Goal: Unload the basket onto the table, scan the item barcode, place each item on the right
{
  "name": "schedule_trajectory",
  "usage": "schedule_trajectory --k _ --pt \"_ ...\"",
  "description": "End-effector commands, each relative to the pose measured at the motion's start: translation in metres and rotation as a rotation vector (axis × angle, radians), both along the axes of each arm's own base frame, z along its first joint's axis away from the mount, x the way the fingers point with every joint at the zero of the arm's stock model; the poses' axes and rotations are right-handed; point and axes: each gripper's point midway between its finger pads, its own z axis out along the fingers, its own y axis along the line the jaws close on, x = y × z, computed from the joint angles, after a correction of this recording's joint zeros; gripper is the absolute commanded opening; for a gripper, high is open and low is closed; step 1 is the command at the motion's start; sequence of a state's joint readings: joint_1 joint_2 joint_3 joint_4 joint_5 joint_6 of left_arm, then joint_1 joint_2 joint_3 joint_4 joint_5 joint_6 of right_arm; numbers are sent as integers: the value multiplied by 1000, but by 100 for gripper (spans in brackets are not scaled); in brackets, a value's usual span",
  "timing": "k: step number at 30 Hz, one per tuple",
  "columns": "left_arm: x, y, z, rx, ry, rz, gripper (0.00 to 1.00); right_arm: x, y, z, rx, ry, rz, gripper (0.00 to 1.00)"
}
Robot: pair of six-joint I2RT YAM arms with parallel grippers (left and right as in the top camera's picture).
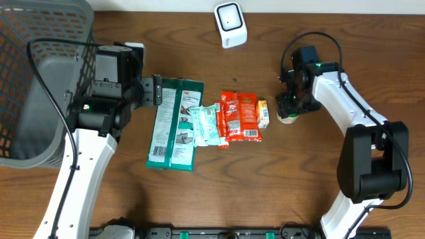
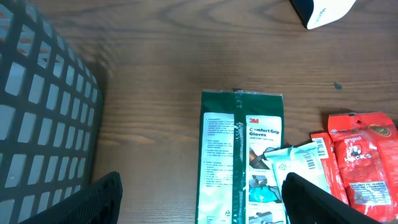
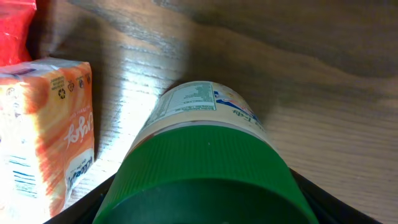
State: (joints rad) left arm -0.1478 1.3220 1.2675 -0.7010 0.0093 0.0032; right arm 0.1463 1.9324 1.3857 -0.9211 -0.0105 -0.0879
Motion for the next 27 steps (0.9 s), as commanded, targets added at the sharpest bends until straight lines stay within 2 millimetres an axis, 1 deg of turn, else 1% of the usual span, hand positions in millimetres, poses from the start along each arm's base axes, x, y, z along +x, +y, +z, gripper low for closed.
schedule_trajectory --k 1,6,10,14,18,22,27 --pt "0 1 -1 1 4 7 82 3 3 5 -2 -26 -19 66" --pt "0 1 -1 1 4 7 82 4 4 6 14 -28 -129 66" --pt "0 1 -1 1 4 8 82 8 5 9 23 -42 -131 66" --pt "0 1 -1 1 4 8 83 10 6 15 23 -42 -131 74" --pt "0 1 -1 1 4 7 82 9 5 16 22 -37 -131 81" --pt "0 1 -1 1 4 7 82 5 5 14 18 -22 -131 82" --pt "0 1 -1 1 4 7 82 3 4 7 18 -21 -130 80"
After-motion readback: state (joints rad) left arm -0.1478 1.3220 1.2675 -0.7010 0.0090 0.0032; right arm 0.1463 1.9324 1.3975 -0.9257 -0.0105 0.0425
